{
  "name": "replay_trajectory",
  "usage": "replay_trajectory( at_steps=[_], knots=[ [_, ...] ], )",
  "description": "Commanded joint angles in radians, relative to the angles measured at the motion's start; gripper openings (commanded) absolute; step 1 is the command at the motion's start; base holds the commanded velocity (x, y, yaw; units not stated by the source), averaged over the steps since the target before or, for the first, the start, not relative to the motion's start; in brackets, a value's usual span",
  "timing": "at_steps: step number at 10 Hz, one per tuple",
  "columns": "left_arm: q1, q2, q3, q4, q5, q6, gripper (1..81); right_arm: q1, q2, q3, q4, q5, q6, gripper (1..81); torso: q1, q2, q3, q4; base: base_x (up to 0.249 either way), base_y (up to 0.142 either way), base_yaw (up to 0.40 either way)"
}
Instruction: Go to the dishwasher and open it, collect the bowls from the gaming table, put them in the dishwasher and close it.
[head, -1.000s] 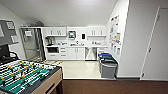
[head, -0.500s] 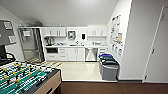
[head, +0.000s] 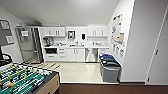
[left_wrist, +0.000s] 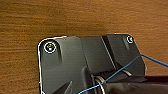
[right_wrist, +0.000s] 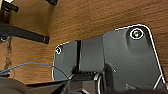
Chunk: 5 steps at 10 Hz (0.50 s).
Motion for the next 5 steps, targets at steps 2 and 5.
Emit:
replay_trajectory(
  at_steps=[2, 5],
  knots=[
    [-0.059, -0.013, 0.009, 0.014, 0.041, -0.003, 81.1, 0.060, -0.025, 0.003, -0.014, -0.049, -0.004, 81.1, 0.000, 0.000, 0.000, 0.000, 0.191, 0.000, 0.000],
    [-0.059, -0.013, 0.010, 0.014, 0.038, -0.003, 81.1, 0.059, -0.028, -0.005, -0.012, -0.048, -0.004, 81.1, 0.000, 0.000, 0.000, 0.000, 0.191, 0.000, 0.000]
  ],
)
